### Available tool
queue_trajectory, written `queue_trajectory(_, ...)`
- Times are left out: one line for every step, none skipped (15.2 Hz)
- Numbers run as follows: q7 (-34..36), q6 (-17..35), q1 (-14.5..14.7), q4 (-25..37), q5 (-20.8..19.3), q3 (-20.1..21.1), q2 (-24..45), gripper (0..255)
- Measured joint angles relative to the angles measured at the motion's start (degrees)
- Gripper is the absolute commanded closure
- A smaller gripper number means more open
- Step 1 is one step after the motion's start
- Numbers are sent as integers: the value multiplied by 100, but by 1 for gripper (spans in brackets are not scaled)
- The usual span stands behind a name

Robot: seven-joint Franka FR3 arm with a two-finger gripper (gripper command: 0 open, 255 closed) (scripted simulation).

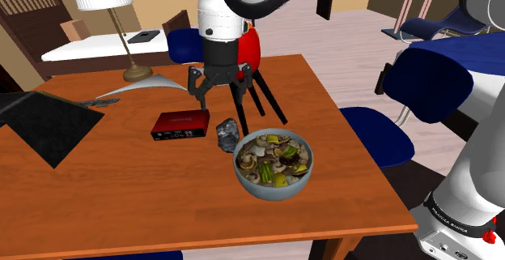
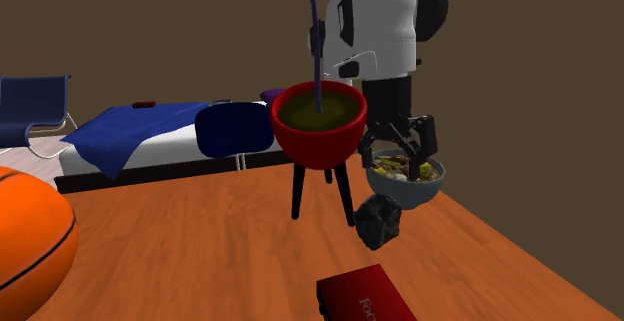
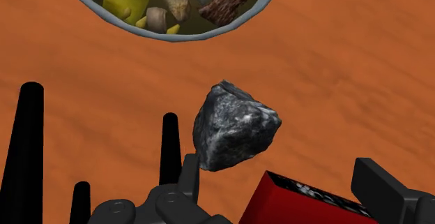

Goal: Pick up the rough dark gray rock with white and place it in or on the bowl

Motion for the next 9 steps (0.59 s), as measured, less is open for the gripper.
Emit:
queue_trajectory(40,-11,30,-15,-44,-2,6,0)
queue_trajectory(1,-34,18,-24,-35,-19,-19,0)
queue_trajectory(-54,59,-11,-132,20,-37,-113,0)
queue_trajectory(38,-44,48,72,-48,-19,79,0)
queue_trajectory(-16,7,14,145,10,-29,111,0)
queue_trajectory(70,61,83,160,-60,-13,170,0)
queue_trajectory(30,115,57,68,-17,-19,82,0)
queue_trajectory(118,51,121,129,-86,-9,153,255)
queue_trajectory(101,-1,118,150,-121,-22,156,255)
